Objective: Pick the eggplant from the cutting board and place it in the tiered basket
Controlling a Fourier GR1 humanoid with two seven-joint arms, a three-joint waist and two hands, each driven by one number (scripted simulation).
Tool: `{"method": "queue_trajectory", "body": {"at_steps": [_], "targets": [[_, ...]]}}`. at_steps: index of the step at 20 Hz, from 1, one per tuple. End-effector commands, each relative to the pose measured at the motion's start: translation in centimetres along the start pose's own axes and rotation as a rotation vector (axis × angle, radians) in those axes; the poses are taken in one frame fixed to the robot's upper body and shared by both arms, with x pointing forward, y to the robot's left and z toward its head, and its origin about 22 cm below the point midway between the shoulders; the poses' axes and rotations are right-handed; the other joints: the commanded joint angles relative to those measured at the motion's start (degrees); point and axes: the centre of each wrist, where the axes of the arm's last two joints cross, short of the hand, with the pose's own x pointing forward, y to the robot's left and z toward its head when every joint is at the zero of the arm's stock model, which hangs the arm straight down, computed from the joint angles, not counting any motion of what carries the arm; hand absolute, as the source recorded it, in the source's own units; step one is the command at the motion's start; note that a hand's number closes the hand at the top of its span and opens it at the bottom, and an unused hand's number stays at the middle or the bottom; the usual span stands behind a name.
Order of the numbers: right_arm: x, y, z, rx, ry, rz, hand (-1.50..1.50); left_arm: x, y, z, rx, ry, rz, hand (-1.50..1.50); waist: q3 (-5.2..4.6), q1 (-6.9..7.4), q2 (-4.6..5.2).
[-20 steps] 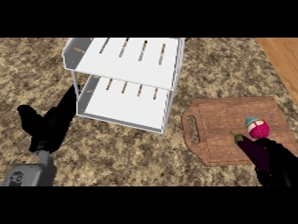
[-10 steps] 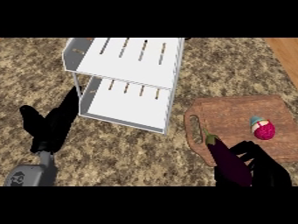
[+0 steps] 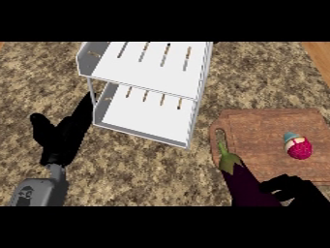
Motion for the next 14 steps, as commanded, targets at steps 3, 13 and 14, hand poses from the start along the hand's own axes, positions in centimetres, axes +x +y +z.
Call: {"method": "queue_trajectory", "body": {"at_steps": [3,13,14], "targets": [[2.9,-2.1,1.5,-0.064,0.01,0.054,1.5,-0.3,-1.0,-0.2,-0.043,-0.01,0.003,0.0,-0.07,1.56,0.47],[5.7,-0.2,-2.1,-0.112,0.053,0.051,1.5,0.5,-2.7,-0.8,-0.098,-0.036,-0.008,0.0,0.21,4.92,2.02],[6.1,0.0,-2.2,-0.104,0.052,0.05,1.5,1.0,-2.3,-1.0,-0.096,-0.035,-0.005,0.0,0.21,5.01,1.8]]}}
